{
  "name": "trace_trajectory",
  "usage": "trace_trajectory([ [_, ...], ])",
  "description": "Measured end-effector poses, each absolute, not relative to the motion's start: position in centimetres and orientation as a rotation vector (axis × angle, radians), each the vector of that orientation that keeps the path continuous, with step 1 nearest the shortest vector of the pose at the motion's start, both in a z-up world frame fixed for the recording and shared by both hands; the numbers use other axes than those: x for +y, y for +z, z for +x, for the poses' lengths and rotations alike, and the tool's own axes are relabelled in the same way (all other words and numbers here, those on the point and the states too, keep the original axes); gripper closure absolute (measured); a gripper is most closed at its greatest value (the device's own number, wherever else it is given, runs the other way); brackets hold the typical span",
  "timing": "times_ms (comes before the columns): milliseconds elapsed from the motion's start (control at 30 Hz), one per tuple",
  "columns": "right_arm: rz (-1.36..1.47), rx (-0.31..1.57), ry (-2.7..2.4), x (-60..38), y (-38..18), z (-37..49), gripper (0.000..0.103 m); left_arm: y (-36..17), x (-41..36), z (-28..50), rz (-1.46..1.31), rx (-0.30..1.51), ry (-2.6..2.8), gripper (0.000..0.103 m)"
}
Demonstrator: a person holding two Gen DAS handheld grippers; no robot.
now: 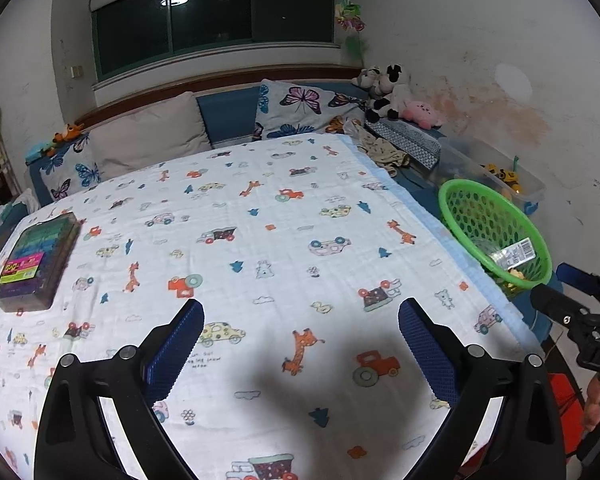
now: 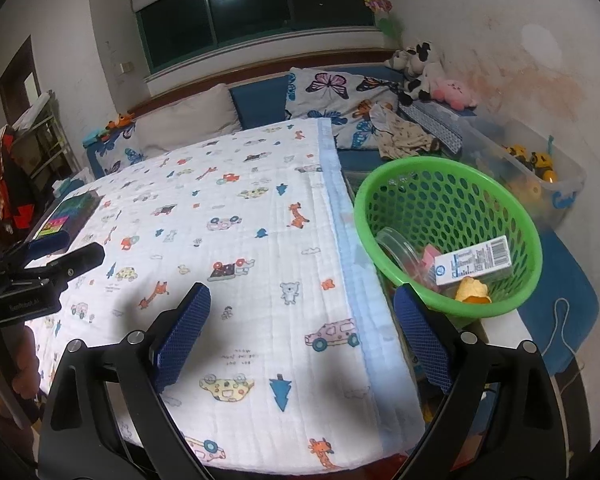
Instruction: Collect trash
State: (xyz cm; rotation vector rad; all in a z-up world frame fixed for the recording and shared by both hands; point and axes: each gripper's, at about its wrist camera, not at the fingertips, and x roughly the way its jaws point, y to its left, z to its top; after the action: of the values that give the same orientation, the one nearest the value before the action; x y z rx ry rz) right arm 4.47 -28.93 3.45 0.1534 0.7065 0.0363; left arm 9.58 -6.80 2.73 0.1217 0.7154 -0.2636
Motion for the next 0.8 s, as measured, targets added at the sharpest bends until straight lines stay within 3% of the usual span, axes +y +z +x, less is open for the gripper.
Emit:
trace_trajectory([
  [800,0.122,0.727,0.079,-26.4,2.9,5.8,0.009,2.0,-5.0,9.3,0.106,0.719,-0.205,0.008],
])
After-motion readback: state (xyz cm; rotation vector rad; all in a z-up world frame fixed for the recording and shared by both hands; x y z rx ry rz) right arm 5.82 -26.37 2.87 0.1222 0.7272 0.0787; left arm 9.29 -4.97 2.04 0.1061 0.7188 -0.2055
